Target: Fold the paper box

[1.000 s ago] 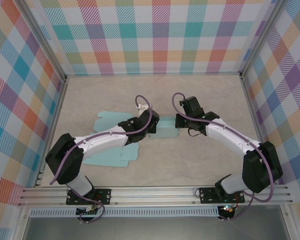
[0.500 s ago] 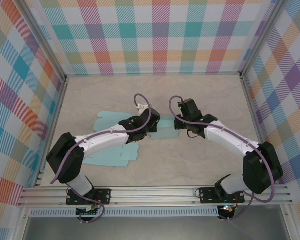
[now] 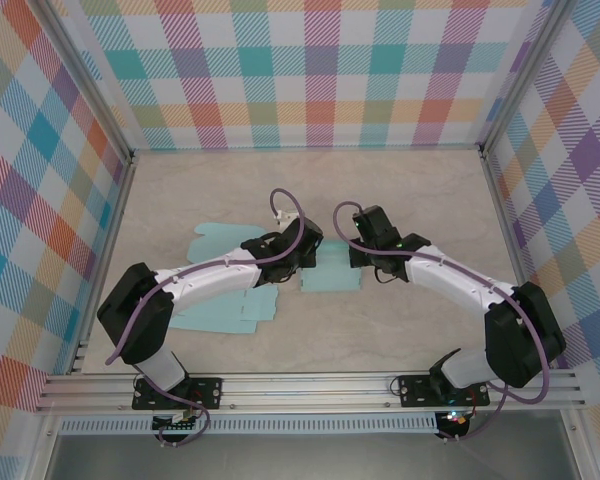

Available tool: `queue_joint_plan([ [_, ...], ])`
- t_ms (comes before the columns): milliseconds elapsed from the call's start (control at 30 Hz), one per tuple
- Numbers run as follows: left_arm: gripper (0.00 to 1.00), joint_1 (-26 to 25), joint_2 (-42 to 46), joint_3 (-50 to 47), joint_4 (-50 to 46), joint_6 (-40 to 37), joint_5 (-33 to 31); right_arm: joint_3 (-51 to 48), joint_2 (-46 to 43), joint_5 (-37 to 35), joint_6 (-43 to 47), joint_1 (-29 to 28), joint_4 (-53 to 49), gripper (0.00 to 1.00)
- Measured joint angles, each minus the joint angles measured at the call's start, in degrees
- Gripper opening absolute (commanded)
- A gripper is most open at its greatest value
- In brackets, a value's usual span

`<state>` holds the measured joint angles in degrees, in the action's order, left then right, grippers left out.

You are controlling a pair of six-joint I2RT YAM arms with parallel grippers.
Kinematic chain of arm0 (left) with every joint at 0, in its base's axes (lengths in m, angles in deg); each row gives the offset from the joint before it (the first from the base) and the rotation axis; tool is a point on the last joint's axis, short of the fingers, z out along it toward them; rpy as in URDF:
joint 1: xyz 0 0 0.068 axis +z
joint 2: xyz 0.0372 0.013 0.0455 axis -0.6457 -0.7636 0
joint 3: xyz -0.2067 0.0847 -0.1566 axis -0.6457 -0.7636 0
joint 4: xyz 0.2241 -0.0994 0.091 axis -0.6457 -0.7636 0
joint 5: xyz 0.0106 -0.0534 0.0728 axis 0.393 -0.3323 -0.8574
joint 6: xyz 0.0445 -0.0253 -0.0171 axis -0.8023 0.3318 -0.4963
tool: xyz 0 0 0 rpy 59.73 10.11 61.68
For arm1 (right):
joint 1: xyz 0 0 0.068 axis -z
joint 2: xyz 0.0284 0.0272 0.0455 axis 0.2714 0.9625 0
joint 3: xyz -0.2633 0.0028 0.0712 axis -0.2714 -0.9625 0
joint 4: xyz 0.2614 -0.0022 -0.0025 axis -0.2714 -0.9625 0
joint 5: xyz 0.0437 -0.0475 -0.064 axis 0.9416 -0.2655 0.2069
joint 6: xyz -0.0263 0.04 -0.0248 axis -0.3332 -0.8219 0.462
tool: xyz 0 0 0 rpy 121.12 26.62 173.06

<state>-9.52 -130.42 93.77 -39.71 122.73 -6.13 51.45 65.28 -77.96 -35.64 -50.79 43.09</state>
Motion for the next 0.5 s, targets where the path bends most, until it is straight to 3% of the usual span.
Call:
queue_joint_plan([
  [300,0.05,0.00,0.00,-0.07,0.63,0.00,0.37,-0.57,-0.07,-1.57,0.13,-0.57,0.33,0.00],
  [500,0.03,0.00,0.09,-4.37,7.93,-0.72,0.31,-2.89,-1.07,-3.15,0.22,-0.74,3.63,0.00],
])
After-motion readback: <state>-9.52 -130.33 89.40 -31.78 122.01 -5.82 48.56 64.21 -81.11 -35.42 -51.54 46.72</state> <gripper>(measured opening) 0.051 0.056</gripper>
